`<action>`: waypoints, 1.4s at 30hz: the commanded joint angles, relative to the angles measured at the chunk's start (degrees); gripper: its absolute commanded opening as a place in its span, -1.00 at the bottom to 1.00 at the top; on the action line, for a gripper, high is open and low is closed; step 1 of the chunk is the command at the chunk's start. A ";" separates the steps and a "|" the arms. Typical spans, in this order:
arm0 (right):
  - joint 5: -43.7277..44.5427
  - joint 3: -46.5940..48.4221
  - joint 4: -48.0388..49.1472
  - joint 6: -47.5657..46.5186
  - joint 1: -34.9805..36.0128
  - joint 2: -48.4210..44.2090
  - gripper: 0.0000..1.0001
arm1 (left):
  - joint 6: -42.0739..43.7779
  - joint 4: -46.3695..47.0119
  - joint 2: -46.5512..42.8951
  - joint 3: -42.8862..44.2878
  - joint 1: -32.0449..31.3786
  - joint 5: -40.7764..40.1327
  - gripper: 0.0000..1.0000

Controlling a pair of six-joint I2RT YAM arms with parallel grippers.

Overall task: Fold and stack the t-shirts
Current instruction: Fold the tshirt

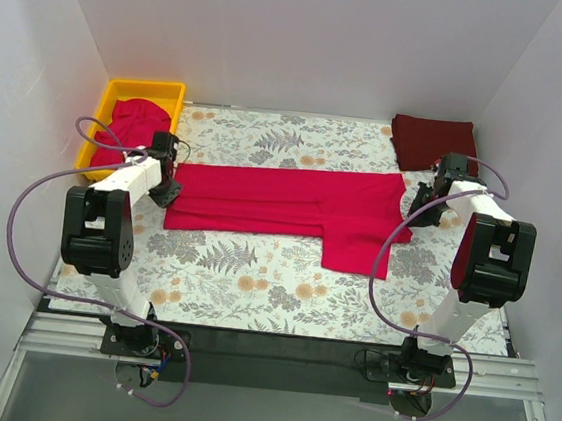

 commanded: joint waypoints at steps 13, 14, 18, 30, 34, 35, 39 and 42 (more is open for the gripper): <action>0.19 0.44 2.10 -0.80 -0.88 -0.65 -0.84 | 1.13 -0.66 1.51 1.79 0.45 -4.36 -1.00; -0.25 0.36 2.19 -0.71 -0.61 -1.44 -0.69 | 1.22 -0.57 0.89 1.70 0.45 -4.01 -1.00; 0.01 -0.26 2.11 -0.27 -0.26 -6.52 -0.28 | 1.66 -0.49 -3.76 1.18 0.45 -2.25 -1.00; -2.63 -15.43 2.54 0.26 8.61 -22.43 -0.05 | 4.91 -0.93 -25.55 -9.61 0.36 2.68 0.22; -0.18 -22.66 3.33 2.01 13.09 -26.84 0.02 | 5.61 -1.45 -31.62 -14.02 0.36 2.41 0.32; 0.53 -23.80 3.51 2.71 14.41 -28.24 0.05 | 5.79 -1.63 -32.41 -14.81 0.36 2.93 0.33; 2.56 -28.64 4.56 4.47 16.26 -30.27 0.08 | 6.67 -0.31 -36.19 -18.42 0.36 4.60 0.33; 3.96 -30.75 5.35 5.88 18.11 -30.36 0.09 | 7.02 2.14 -37.69 -21.49 0.36 6.88 0.34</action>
